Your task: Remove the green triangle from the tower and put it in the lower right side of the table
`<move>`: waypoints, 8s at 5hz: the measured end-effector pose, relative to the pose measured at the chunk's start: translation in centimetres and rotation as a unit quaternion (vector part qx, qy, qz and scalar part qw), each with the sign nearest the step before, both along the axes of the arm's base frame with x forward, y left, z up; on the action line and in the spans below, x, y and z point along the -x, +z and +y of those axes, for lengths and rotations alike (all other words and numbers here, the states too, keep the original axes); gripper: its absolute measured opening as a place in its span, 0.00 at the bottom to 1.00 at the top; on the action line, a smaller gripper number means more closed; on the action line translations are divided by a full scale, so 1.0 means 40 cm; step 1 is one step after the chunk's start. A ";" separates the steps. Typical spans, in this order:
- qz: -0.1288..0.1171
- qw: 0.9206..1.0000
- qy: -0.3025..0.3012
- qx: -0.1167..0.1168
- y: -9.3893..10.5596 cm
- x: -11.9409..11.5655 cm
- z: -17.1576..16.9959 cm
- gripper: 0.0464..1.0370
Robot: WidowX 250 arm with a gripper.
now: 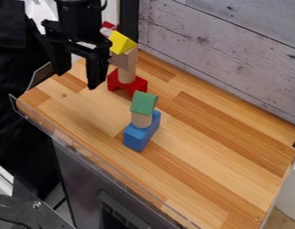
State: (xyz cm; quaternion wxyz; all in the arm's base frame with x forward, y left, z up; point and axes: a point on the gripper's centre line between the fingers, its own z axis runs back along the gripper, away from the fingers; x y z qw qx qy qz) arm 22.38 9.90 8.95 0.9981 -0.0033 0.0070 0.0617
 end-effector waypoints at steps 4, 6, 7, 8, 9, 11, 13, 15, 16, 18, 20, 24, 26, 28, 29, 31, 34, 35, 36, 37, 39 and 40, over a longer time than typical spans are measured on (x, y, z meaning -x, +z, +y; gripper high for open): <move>0.006 1.000 -0.007 0.020 0.065 0.050 -0.079 0.96; 0.021 0.999 -0.041 0.016 0.057 -0.006 -0.144 0.96; 0.036 0.997 -0.052 0.038 0.037 -0.030 -0.166 0.96; 0.054 0.996 -0.053 0.047 0.011 -0.047 -0.168 0.96; 0.055 0.995 -0.057 0.053 0.015 -0.056 -0.173 0.96; 0.070 0.993 -0.079 0.061 0.014 -0.059 -0.201 0.96; 0.082 0.991 -0.085 0.067 0.005 -0.058 -0.222 0.96; 0.102 0.989 -0.075 0.071 -0.020 -0.055 -0.220 0.96; 0.108 0.989 -0.068 0.073 -0.032 -0.056 -0.219 0.96; 0.103 0.991 -0.049 0.072 -0.067 -0.074 -0.224 0.91; 0.100 0.990 -0.034 0.091 -0.098 -0.072 -0.228 0.56; 0.095 0.992 -0.027 0.077 -0.065 -0.046 -0.220 0.56; 0.076 0.994 -0.062 0.049 -0.022 -0.049 -0.282 0.56; 0.055 0.992 -0.106 0.050 -0.015 -0.055 -0.376 0.56; 0.075 0.989 -0.115 0.046 -0.049 -0.055 -0.405 0.56; 0.074 0.988 -0.131 0.037 -0.080 -0.054 -0.471 0.56; 0.108 0.981 -0.159 0.032 -0.166 -0.042 -0.558 0.56; 0.102 0.982 -0.154 0.037 -0.178 -0.044 -0.565 0.56; 0.100 0.984 -0.142 0.043 -0.193 -0.034 -0.563 0.56; 0.113 0.983 -0.138 0.040 -0.213 -0.032 -0.553 0.56; 0.126 0.982 -0.141 0.028 -0.229 -0.047 -0.552 0.89; 0.129 0.981 -0.140 0.026 -0.227 -0.041 -0.561 0.95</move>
